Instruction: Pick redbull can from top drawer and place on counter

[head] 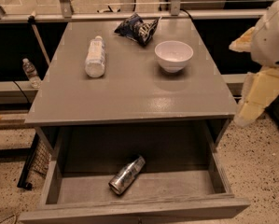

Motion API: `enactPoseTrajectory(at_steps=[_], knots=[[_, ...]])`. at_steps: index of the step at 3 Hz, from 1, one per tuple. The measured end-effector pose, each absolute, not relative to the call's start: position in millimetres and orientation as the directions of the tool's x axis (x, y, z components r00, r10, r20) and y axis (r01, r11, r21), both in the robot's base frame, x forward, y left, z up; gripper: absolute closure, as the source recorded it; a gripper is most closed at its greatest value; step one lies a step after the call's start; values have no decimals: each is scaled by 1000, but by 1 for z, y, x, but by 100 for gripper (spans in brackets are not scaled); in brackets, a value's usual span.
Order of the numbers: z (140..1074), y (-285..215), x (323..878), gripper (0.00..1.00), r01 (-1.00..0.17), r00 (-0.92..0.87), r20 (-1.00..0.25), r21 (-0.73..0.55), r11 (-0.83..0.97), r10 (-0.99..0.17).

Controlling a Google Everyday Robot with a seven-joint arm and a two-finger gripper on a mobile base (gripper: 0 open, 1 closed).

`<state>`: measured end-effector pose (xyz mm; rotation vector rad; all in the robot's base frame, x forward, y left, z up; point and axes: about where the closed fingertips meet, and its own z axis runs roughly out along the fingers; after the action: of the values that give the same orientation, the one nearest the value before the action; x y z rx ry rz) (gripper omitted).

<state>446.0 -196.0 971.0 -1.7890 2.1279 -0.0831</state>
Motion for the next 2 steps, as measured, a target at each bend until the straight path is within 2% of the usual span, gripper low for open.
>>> enactPoseTrajectory(at_steps=[1, 2], knots=[[947, -157, 454, 0, -962, 21, -291, -267, 60, -957], [925, -108, 450, 0, -949, 244, -346, -277, -149, -906]])
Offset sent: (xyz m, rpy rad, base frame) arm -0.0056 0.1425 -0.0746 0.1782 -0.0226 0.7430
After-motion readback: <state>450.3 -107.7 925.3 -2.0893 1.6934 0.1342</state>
